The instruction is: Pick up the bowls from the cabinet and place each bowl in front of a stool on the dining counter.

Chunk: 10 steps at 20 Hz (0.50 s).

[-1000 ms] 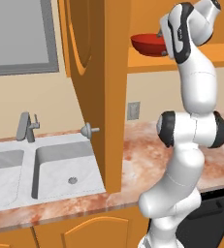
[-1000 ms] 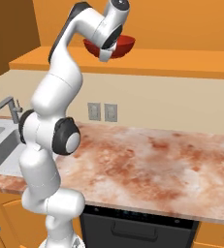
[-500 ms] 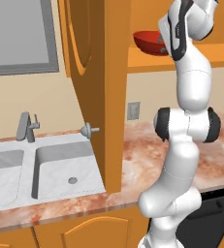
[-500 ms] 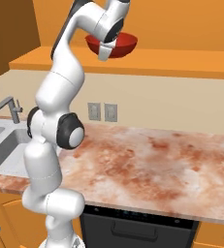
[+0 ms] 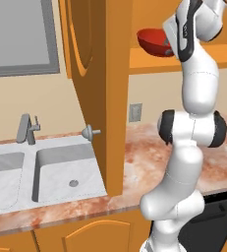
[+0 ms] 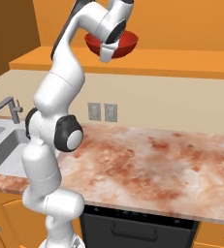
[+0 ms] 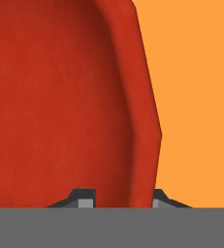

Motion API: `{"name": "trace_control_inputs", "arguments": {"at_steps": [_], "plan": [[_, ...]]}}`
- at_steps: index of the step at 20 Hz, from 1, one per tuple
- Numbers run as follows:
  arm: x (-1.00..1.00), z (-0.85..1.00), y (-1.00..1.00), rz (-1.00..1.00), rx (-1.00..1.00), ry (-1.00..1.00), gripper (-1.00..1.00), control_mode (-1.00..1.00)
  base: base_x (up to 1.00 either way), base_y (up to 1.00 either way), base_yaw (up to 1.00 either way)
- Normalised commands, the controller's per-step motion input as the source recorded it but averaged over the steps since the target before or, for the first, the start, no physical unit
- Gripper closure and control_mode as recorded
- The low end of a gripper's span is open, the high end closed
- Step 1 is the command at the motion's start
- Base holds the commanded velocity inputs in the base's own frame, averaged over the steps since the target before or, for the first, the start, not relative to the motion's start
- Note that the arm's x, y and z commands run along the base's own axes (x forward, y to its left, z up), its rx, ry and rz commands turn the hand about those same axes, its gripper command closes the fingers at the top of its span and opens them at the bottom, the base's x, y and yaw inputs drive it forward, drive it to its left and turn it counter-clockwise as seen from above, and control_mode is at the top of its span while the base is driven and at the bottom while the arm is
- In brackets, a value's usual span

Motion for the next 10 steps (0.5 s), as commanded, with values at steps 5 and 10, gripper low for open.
{"name": "trace_control_inputs", "arguments": {"at_steps": [5,10], "plan": [[-1.0,0.0,-0.27,-0.11,0.0,-0.2,1.0,-1.0,0.0,0.0,0.0],[-1.0,0.0,-0.29,-0.12,0.0,-0.21,1.0,-1.0,0.0,0.0,0.0]]}}
